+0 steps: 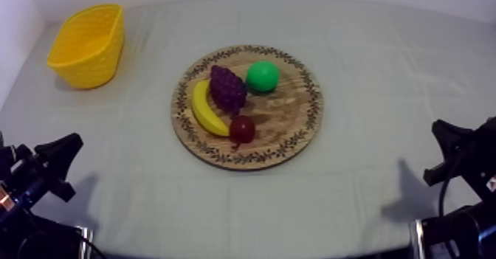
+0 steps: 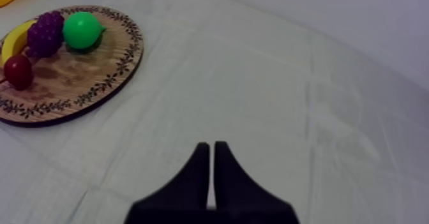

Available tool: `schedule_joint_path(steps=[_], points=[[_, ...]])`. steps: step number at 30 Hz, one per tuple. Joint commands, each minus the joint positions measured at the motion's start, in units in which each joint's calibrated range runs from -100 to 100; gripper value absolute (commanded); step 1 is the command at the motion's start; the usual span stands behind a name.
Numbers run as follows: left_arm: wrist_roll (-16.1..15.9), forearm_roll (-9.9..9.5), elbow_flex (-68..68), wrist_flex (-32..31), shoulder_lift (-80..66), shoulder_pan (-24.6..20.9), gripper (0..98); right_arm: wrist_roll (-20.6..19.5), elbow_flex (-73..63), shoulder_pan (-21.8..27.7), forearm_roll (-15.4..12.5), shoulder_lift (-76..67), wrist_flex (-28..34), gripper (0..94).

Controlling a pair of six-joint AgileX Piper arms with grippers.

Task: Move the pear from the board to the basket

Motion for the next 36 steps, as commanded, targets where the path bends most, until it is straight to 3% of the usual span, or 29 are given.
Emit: schedule_joint_path(steps=[1, 10, 13, 21, 28, 36], points=[[-0.13, 0.48, -0.35, -0.25, -0.04, 3.13, 0.0, 0.00, -0.05, -0.01, -0.01, -0.04, 0.02, 0.4], [-4.32, 7.15, -6.28, -0.44, 12.70, 3.45, 0.0, -0.02, -0.05, -0.01, -0.01, -0.04, 0.02, 0.4], [-3.17, 8.28, -10.04, 0.03, 18.96, 2.93, 0.0, -0.01, -0.05, -0.01, -0.01, -0.04, 0.02, 0.4], [-0.27, 8.80, -24.88, 7.82, 36.44, 2.37, 0.0, -0.02, -0.05, -0.01, -0.01, -0.04, 0.02, 0.4], [5.92, 8.32, -42.19, 21.35, 53.17, 1.05, 0.0, -0.01, -0.05, -0.01, -0.01, -0.04, 0.02, 0.4], [10.41, 6.89, -58.21, 29.92, 71.10, 1.48, 0.0, -0.04, -0.05, -0.01, -0.01, -0.04, 0.02, 0.4]])
